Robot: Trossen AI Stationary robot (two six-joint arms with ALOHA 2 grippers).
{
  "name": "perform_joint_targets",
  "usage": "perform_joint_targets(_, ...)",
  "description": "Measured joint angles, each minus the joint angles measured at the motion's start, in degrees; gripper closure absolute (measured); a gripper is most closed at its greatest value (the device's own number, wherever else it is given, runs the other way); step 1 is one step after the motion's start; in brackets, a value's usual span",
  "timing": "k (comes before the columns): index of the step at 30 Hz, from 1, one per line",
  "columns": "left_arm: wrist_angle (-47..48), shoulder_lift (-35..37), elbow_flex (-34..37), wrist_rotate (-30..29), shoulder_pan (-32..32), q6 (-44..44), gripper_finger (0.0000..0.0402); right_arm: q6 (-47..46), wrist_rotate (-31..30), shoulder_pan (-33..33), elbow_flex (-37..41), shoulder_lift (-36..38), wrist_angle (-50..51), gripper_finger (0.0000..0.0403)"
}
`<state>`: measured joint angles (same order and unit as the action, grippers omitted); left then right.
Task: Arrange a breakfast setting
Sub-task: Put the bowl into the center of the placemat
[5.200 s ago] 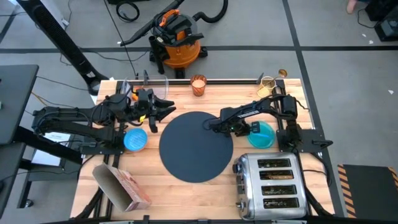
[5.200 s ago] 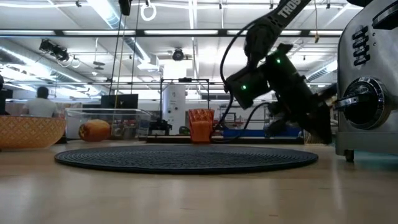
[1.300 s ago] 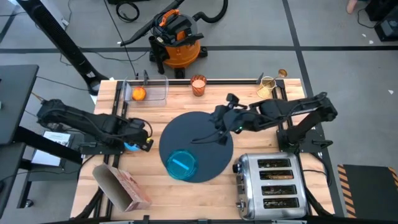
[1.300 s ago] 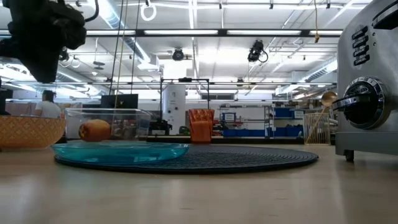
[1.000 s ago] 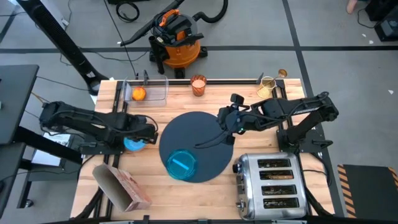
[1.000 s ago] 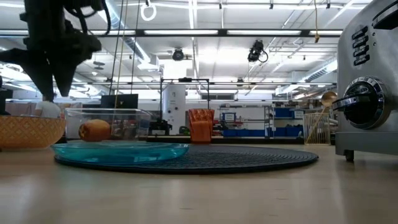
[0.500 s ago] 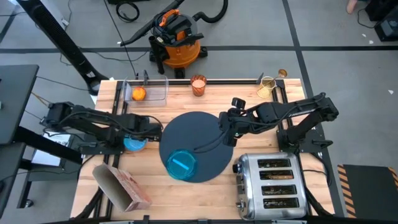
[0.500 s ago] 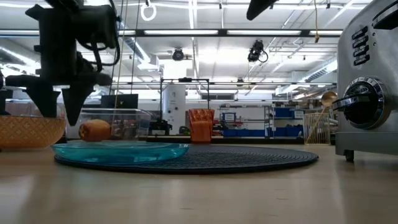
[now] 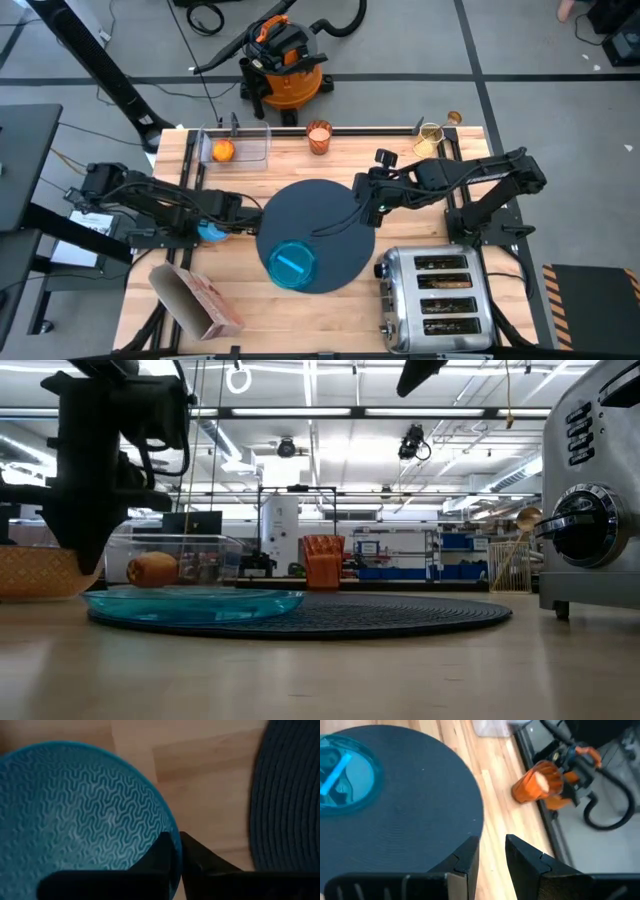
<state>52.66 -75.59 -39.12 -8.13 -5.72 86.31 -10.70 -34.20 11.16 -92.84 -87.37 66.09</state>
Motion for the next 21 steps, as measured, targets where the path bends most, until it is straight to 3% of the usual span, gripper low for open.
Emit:
perform_joint_targets(7,5.64,-0.02,-7.57,0.94,-4.30,2.59,0.0376,1.97,-5.33,-1.55,0.00,6.49,1.83,0.0299)
perform_joint_targets(11,14.61,-0.02,-16.95,-1.30,-5.37,-5.54,0.0380,0.10,-5.19,-2.24,0.00,10.46,1.94,0.0299)
perform_joint_targets(15,14.12,0.00,-24.91,-5.60,-5.60,-27.51,0.0380,0.24,-4.95,-2.28,0.00,12.72,1.94,0.0299)
perform_joint_targets(21,-5.27,-1.00,-26.45,-4.88,-4.30,-69.39,0.0380,0.37,-3.86,-2.14,0.00,13.24,1.99,0.0299)
